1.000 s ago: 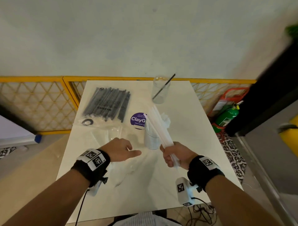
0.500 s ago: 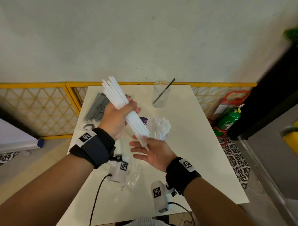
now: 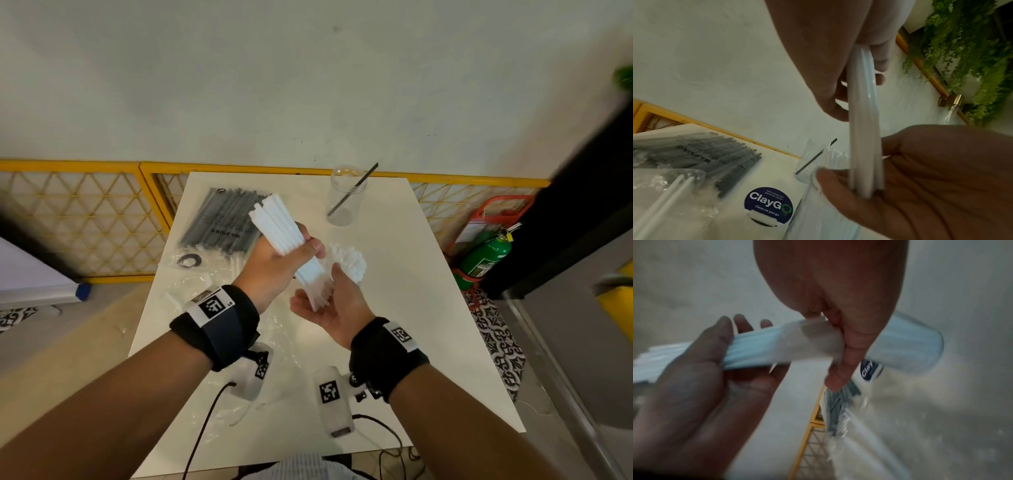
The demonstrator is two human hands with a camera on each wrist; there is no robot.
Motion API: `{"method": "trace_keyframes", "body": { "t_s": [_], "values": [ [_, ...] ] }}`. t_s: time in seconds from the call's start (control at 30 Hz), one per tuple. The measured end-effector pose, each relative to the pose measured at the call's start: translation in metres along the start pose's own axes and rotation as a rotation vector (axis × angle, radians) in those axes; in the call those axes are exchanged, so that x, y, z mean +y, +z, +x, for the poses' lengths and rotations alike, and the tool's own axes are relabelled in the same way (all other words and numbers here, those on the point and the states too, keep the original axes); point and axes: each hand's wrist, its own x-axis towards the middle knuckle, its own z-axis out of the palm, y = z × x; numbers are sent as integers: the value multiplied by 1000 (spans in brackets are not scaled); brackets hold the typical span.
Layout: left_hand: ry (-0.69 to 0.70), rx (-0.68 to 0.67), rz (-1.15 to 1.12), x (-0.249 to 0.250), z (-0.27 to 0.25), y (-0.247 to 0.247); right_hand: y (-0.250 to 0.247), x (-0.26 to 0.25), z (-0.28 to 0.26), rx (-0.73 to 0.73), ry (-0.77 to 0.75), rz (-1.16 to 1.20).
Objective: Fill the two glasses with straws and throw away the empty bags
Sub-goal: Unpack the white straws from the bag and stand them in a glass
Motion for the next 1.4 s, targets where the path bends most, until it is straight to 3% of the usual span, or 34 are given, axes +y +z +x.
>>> {"method": "trace_keyframes", "body": {
  "t_s": [0.07,0.17,0.23,0.27,0.37,0.47,0.57,0.7,0.9,1.17,1.4],
  "values": [
    [4,58,-39,-2,-4,-6,-6,-6,-6,88,-96,-358],
    [36,131,-59,-3,-7,-16,-28,-16,-8,281,-629,-1138],
    [42,152,-32,-5,-7,-23,-38,-24,-7,411,-975,-1416],
    [35,165,-35,-6,-7,-25,-41,-26,-3,452,-1057,-1472],
    [18,177,-36,-11,-4,-28,-42,-28,18,464,-967,-1606],
    [28,147,23,-14,-1,-23,-41,-28,43,317,-884,-1643],
    [59,119,13,-12,5,-13,-39,-33,56,240,-823,-1524],
    [45,92,-51,-17,23,7,-40,-48,60,261,-800,-1390],
    [-6,104,-15,-32,41,30,-41,-61,58,234,-586,-1149],
    [25,-155,46,-17,65,35,-43,-67,57,144,-491,-957],
    [-48,-214,124,-37,68,33,-45,-66,61,139,-447,-839]
  ]
}}
